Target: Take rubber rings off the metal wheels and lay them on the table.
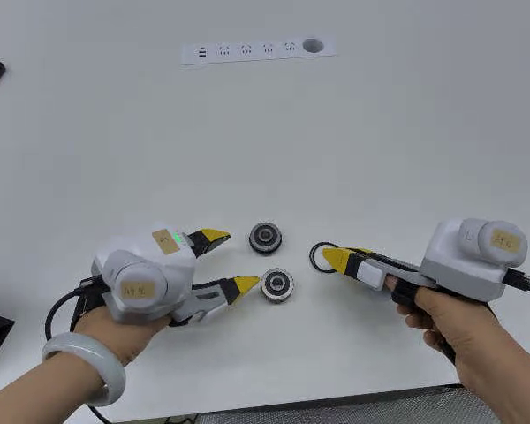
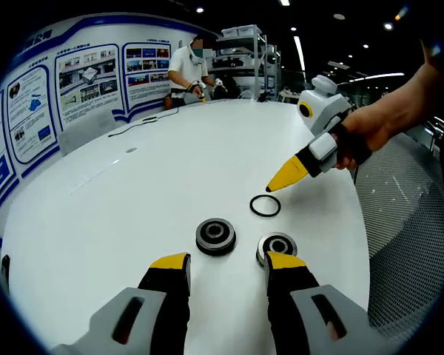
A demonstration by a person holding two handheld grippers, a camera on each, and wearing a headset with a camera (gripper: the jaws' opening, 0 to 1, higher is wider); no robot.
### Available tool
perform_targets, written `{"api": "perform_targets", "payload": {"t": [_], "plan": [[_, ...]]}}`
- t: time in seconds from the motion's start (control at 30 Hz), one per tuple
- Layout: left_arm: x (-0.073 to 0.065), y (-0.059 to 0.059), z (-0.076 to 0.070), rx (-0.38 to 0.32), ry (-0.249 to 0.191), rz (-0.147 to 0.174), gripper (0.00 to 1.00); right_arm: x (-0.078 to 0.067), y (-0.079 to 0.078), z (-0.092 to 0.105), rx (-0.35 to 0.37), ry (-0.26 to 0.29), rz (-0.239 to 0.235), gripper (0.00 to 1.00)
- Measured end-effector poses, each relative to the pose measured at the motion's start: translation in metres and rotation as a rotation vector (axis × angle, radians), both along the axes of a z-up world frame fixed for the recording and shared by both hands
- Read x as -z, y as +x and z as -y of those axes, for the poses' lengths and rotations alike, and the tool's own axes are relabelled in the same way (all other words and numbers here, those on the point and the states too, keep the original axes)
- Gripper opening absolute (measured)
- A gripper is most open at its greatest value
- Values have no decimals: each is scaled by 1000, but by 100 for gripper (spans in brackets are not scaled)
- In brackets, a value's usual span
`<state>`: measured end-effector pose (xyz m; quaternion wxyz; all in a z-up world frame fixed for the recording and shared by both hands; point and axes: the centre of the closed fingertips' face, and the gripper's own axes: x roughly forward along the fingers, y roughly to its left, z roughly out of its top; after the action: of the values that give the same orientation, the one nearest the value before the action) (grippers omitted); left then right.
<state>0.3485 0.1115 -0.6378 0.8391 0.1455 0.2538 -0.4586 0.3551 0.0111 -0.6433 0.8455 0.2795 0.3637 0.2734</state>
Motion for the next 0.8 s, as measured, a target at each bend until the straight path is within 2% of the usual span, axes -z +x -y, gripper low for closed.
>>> {"api": "perform_targets", "payload": {"t": [0.33, 0.8], "plan": [[0, 11, 11, 8, 3, 9, 37, -1, 3, -17, -39, 20, 2, 17], [3, 25, 22, 16, 19, 7, 28, 0, 6, -25, -54, 34, -3, 17]]}}
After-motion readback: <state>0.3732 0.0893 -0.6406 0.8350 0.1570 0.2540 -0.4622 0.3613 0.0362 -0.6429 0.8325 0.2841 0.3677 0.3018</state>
